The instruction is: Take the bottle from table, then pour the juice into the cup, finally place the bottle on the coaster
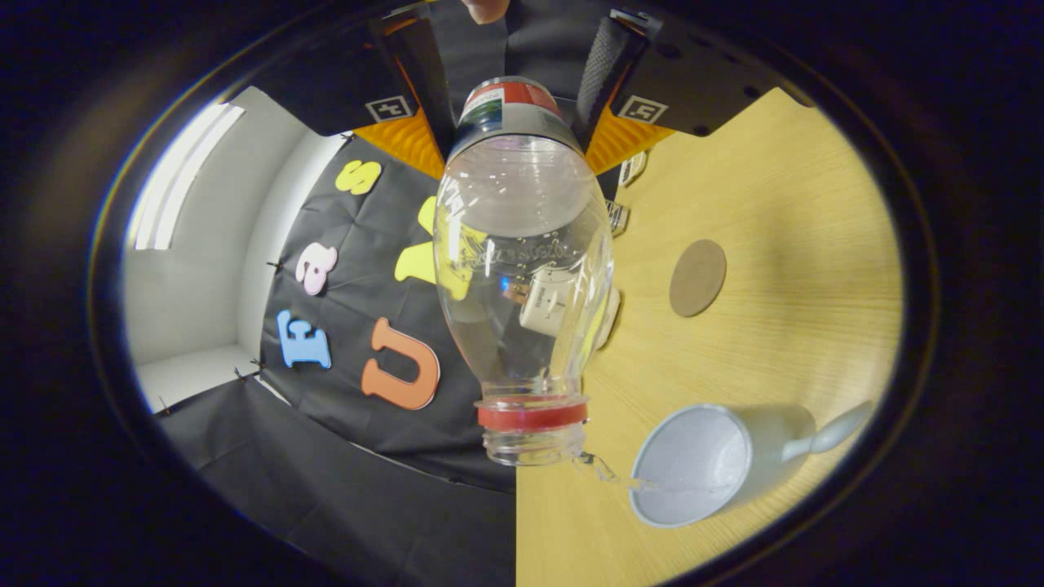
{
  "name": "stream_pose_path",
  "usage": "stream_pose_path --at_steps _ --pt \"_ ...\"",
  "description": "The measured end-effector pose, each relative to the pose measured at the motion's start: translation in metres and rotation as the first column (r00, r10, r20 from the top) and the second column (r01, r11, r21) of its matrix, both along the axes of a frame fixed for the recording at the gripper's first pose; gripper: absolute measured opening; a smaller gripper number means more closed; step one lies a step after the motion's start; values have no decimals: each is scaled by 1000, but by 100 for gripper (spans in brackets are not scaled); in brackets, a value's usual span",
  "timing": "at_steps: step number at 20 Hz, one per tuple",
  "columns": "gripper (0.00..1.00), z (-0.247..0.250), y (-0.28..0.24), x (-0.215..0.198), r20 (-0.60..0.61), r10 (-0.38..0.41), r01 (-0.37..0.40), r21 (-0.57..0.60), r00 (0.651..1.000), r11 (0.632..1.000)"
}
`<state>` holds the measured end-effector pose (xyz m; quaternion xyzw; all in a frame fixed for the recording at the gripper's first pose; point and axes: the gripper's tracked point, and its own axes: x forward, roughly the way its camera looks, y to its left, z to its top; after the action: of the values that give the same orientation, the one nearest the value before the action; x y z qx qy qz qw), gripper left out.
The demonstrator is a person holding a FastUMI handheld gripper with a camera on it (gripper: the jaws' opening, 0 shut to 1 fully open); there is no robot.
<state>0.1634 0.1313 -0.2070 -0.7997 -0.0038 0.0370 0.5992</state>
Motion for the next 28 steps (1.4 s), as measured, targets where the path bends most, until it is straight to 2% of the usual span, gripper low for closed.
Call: stream_pose_path --at_steps 16,28 --pt "76 25 -2 14 44 11 -9 -50 999 999" --pt "76 37 12 17 72 55 -47 -103 996 994"
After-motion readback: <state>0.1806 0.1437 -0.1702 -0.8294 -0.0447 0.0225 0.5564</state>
